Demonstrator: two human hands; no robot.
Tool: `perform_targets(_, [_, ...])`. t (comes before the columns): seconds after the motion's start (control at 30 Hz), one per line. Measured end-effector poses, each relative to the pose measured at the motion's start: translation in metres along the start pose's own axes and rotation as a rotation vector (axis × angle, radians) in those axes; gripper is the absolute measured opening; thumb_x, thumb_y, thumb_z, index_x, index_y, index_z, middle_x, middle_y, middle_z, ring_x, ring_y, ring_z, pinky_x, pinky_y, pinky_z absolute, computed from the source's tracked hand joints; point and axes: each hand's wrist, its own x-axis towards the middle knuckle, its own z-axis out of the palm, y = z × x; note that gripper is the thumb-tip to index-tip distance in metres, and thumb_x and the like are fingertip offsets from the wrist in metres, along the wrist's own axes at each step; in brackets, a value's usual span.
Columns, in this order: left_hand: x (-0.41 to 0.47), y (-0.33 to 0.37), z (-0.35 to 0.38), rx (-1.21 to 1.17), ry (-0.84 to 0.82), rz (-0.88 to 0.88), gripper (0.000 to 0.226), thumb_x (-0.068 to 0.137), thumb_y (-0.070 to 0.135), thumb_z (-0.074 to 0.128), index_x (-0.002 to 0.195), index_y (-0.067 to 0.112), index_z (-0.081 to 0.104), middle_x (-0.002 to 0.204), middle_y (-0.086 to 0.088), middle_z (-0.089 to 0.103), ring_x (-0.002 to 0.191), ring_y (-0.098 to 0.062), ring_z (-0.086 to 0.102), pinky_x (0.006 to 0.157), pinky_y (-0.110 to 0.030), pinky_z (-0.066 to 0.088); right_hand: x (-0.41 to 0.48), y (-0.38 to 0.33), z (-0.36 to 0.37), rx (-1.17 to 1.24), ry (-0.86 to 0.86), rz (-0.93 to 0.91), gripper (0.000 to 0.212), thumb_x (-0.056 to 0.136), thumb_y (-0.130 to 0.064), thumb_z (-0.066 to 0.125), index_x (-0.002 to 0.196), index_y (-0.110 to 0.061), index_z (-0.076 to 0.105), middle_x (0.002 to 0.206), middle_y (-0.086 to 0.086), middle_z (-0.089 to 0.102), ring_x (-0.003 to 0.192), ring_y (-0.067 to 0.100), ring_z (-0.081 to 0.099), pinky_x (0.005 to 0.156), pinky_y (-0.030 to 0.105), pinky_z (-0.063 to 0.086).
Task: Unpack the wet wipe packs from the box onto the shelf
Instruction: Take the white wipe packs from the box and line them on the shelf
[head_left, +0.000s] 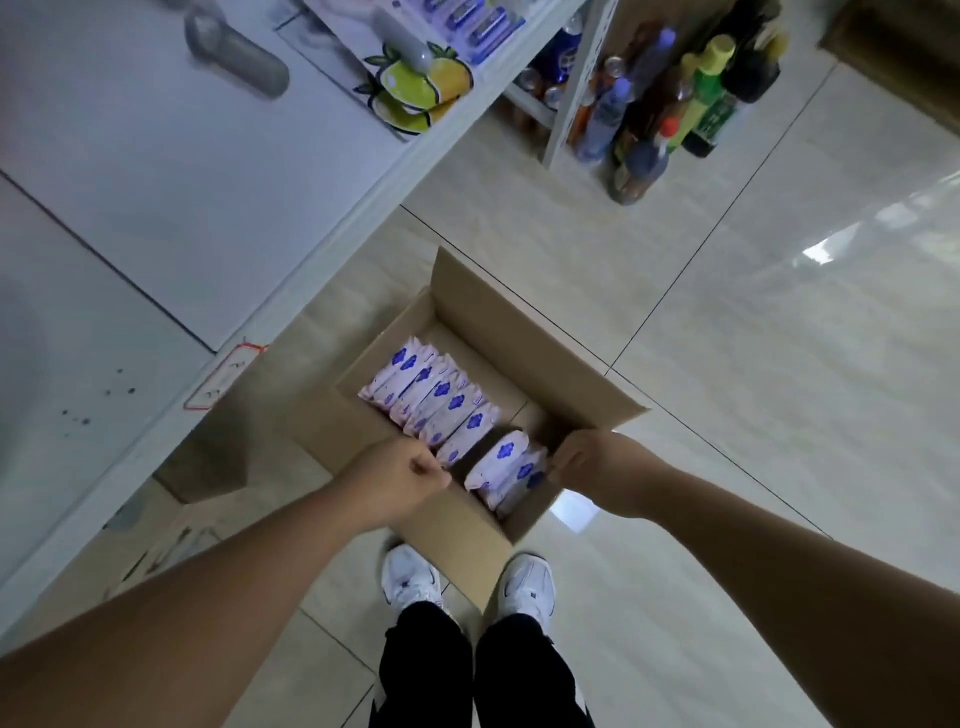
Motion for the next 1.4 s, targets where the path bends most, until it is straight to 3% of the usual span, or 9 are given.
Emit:
perform_targets(0.3, [0.084,-0.044,0.035,0.044,0.058,-0.018,0.014,0.082,0.039,0.074,0.078,0.029,0.066,0.083,0.010,0.071,0.084,-0.011,0.068,0.080,-0.030,0.055,0.063,0.033,0.054,-0.038,0.051,0.051,0.021,0.094,-0.028,0.059,0.107,-0.013,0.069,0.106,0.005,0.071,0.099,0.024,0.066,0.088,0.036,0.055])
perform_targets(0.47, [0.122,-0.057,0.053,0.038,0.085,0.003,0.016,0.083,0.033,0.076,0.077,0.029,0.062,0.076,0.010,0.066,0.080,-0.013,0.066,0.081,-0.035,0.056,0.103,0.048,0.070,-0.095,0.073,0.043,0.023,0.093,-0.029,0.061,0.113,-0.024,0.069,0.114,-0.001,0.068,0.105,0.022,0.064,0.090,0.031,0.052])
perform_targets(0.63, [0.162,-0.073,0.079,0.034,0.060,-0.020,0.021,0.084,0.032,0.078,0.096,0.019,0.067,0.094,0.003,0.070,0.091,-0.015,0.066,0.085,-0.029,0.052,0.149,0.063,0.088,-0.264,0.050,0.007,0.011,0.091,-0.027,0.056,0.099,-0.023,0.063,0.095,0.001,0.064,0.093,0.025,0.065,0.079,0.031,0.053])
perform_targets(0.87, [0.209,-0.096,0.100,0.178,0.154,0.007,0.043,0.072,0.044,0.081,0.097,0.018,0.059,0.100,-0.003,0.062,0.093,-0.023,0.063,0.084,-0.041,0.055,0.199,0.075,0.103,-0.350,0.109,-0.006,0.031,0.094,-0.034,0.054,0.124,-0.029,0.059,0.119,-0.001,0.066,0.106,0.024,0.064,0.086,0.031,0.052])
perform_targets(0.97, [0.227,-0.101,0.108,0.297,0.127,0.025,0.053,0.072,0.048,0.080,0.108,0.013,0.062,0.107,-0.004,0.062,0.102,-0.024,0.060,0.094,-0.042,0.050,0.216,0.078,0.106,-0.326,0.092,-0.017,0.044,0.095,-0.041,0.057,0.138,-0.033,0.053,0.131,-0.003,0.062,0.117,0.022,0.060,0.098,0.037,0.052])
perform_targets(1.07, [0.246,-0.103,0.115,0.410,0.100,0.041,0.048,0.075,0.051,0.077,0.099,0.014,0.059,0.100,-0.004,0.062,0.099,-0.025,0.059,0.102,-0.045,0.044,0.232,0.081,0.109,-0.307,0.065,-0.088,0.052,0.091,-0.041,0.063,0.142,-0.035,0.051,0.139,-0.005,0.058,0.126,0.021,0.055,0.106,0.038,0.046])
perform_targets(1.13, [0.257,-0.107,0.118,0.469,0.086,0.040,0.046,0.074,0.053,0.076,0.095,0.018,0.055,0.099,-0.003,0.061,0.099,-0.025,0.059,0.101,-0.045,0.044,0.243,0.082,0.111,-0.309,0.018,-0.116,0.053,0.092,-0.040,0.064,0.142,-0.036,0.050,0.141,-0.006,0.056,0.127,0.020,0.054,0.107,0.037,0.045])
perform_targets(1.27, [0.273,-0.112,0.126,0.568,0.091,0.036,0.045,0.077,0.049,0.074,0.107,0.018,0.062,0.105,-0.002,0.064,0.102,-0.024,0.061,0.100,-0.044,0.047,0.265,0.082,0.117,-0.342,0.009,-0.182,0.058,0.093,-0.037,0.065,0.147,-0.035,0.043,0.146,-0.005,0.052,0.130,0.020,0.052,0.109,0.037,0.044])
perform_targets(1.4, [0.283,-0.108,0.134,0.685,0.068,0.026,0.034,0.084,0.044,0.071,0.106,0.020,0.062,0.101,-0.002,0.066,0.096,-0.022,0.063,0.086,-0.040,0.054,0.282,0.083,0.124,-0.464,0.006,-0.204,0.049,0.094,-0.035,0.063,0.141,-0.032,0.051,0.141,-0.003,0.053,0.126,0.021,0.053,0.103,0.041,0.048])
